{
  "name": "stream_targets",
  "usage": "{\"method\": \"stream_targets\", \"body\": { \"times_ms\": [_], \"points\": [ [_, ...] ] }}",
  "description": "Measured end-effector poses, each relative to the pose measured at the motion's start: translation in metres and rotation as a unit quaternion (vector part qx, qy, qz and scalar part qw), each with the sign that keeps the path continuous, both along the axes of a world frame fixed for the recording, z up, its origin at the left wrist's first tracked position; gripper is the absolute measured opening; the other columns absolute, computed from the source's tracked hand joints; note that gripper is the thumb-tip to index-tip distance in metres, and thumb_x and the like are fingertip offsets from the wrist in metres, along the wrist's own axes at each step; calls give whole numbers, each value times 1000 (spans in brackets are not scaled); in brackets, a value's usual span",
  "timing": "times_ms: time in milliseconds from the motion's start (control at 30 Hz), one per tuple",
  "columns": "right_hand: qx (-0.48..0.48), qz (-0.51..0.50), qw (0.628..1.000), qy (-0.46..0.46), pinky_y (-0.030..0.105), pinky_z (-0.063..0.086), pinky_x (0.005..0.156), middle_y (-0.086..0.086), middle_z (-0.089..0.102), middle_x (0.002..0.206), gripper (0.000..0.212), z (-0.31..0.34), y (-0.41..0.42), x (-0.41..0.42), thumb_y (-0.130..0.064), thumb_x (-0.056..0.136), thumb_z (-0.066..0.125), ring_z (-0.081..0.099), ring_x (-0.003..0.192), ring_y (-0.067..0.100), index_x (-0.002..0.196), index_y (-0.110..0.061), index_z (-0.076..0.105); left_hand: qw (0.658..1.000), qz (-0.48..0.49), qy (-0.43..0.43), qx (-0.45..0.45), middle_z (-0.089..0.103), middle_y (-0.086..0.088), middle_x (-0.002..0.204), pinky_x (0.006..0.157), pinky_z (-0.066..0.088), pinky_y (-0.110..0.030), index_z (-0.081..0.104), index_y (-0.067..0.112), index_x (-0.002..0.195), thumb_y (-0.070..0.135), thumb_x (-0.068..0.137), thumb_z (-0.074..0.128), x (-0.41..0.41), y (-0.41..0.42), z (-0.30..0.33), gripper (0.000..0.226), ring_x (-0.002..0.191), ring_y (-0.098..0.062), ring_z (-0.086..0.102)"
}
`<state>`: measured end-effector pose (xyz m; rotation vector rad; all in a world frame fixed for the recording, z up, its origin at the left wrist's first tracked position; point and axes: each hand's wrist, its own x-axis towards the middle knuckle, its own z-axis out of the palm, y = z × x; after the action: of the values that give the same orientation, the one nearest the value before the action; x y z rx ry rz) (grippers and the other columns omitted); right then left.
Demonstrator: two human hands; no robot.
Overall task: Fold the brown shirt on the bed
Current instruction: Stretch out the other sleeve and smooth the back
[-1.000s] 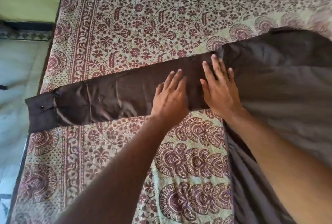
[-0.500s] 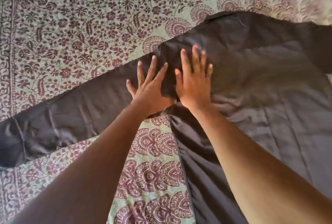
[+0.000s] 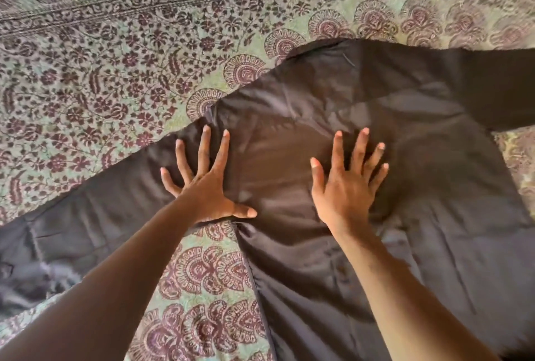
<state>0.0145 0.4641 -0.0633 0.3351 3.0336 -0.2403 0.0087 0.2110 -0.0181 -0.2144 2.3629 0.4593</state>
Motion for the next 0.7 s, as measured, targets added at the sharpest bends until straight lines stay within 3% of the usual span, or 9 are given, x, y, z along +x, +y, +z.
{"method": "stream_targets", "body": {
  "times_ms": [100, 167, 300, 367, 467, 533, 600, 667, 700],
  "points": [
    [-17, 181, 983, 27, 66, 10, 123, 8, 4, 174, 65, -6, -36, -33, -59, 102, 34, 5, 159, 35, 162, -36, 23, 1000, 2, -4, -16, -60, 28, 143, 113, -12, -77, -42, 63, 138, 87, 36, 84, 0, 3, 0, 164, 143, -36, -50],
    [-19, 224, 974, 19, 65, 11, 124, 1, 4, 174, 63, -9, -36, -46, -62, 103, 33, 4, 160, 30, 161, -43, 21, 1000, 4, -10, -25, -60, 29, 143, 114, -12, -76, -42, 63, 138, 86, 37, 84, 0, 4, 2, 162, 142, -34, -50],
    [16, 142, 990, 5, 63, 12, 123, -4, -1, 174, 67, -5, 31, -15, -74, 99, 27, 5, 160, 27, 160, -51, 11, 999, 6, -18, -49, -60, 26, 144, 115, -13, -74, -44, 62, 138, 84, 44, 83, 0, 11, 9, 159, 144, -35, -48],
    [19, 60, 998, -4, 64, 14, 122, -3, 0, 174, 72, 0, 74, 14, -78, 97, 28, 6, 160, 28, 161, -49, 11, 998, 21, -4, -66, -56, 20, 151, 117, -13, -73, -40, 54, 146, 74, 55, 87, 2, 21, 12, 156, 147, -36, -45],
    [-8, -61, 998, -26, 68, 12, 122, -2, -1, 174, 76, 2, 108, 35, -81, 94, 21, 2, 160, 30, 161, -47, 9, 993, -13, 84, -81, -41, 6, 165, 123, -7, -69, -17, 32, 163, 43, 70, 83, 9, 56, 17, 137, 153, -33, -35],
    [-20, -70, 997, -21, 68, 7, 123, 2, 0, 174, 76, 3, 104, 31, -80, 95, 15, -3, 159, 35, 162, -45, 10, 984, -78, 152, -53, -35, 9, 167, 125, -5, -65, -3, 33, 165, 37, 66, 80, 16, 90, 21, 129, 155, -28, -31],
    [-15, 32, 999, -18, 66, 5, 123, 3, 0, 174, 73, 3, 98, 24, -76, 97, 15, -2, 159, 36, 162, -45, 11, 979, -140, 146, 1, -34, 15, 167, 126, -1, -63, -3, 38, 165, 49, 70, 80, 24, 129, 18, 126, 156, -24, -29],
    [-1, 129, 992, -14, 66, 9, 123, -1, -1, 174, 66, 3, 108, 23, -73, 99, 17, 3, 160, 30, 161, -49, 9, 982, -173, 80, 4, -41, 14, 163, 127, -5, -61, -18, 39, 162, 76, 70, 74, 29, 157, 10, 135, 154, -26, -35],
    [-1, 128, 992, -11, 65, 12, 123, -3, 0, 174, 64, 2, 122, 26, -72, 100, 18, 6, 160, 28, 160, -51, 10, 982, -181, 55, -12, -47, 13, 160, 125, -8, -61, -27, 40, 158, 85, 65, 70, 31, 166, 5, 142, 152, -28, -39]
  ]
}}
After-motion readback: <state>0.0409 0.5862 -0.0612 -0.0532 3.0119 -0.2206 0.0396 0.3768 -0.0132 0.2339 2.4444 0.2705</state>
